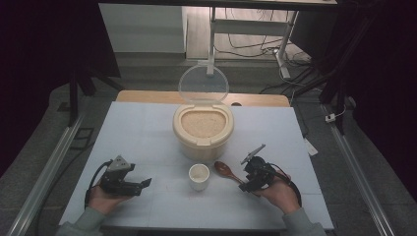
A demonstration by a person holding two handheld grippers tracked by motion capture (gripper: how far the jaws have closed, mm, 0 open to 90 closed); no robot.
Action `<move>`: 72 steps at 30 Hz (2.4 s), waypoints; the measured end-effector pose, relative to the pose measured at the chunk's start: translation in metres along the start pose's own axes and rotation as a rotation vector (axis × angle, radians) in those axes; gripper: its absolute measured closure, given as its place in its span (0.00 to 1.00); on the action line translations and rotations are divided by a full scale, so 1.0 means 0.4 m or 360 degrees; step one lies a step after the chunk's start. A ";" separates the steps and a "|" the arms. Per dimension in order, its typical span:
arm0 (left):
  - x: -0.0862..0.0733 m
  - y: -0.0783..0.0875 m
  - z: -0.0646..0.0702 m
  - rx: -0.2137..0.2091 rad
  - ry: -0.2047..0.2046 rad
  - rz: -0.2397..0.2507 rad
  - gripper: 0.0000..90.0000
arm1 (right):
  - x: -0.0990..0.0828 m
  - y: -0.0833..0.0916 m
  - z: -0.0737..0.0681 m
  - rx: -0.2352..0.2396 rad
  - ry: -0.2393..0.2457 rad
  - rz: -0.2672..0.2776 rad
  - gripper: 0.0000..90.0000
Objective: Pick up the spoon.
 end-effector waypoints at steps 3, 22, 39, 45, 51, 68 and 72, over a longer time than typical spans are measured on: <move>-0.001 -0.001 -0.001 0.0003 0.0002 -0.0001 0.14 | 0.000 -0.010 0.000 -0.0023 0.0002 -0.0019 0.56; -0.004 -0.006 -0.001 0.0003 -0.0004 -0.0018 0.14 | 0.022 -0.030 -0.018 -0.0151 0.0075 -0.0138 0.80; -0.007 -0.008 -0.005 0.0003 -0.0001 -0.0029 0.14 | 0.019 -0.023 -0.015 -0.0148 0.0147 -0.0096 0.88; -0.008 -0.008 -0.005 0.0004 -0.0004 -0.0029 0.14 | 0.010 0.013 -0.004 -0.0088 0.0140 0.0005 0.88; -0.008 -0.008 -0.006 0.0007 -0.0001 -0.0030 0.14 | -0.005 0.068 -0.005 -0.0019 0.0169 0.0115 0.88; -0.007 -0.011 -0.004 0.0007 -0.0006 -0.0037 0.14 | 0.027 0.150 -0.072 0.0087 0.0343 0.0321 0.88; -0.006 -0.010 -0.006 0.0000 0.0004 -0.0028 0.14 | 0.055 0.141 -0.098 0.0102 0.0414 0.0319 0.88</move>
Point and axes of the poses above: each handheld gripper's, and its own axes: y roughly backward along the jaws, x roughly out of its top, z roughly to its right, the point moved 2 cm from there along -y, roughly forward along the jaws, and after that the axes turned 4 degrees about -y, right-handed, at the moved point
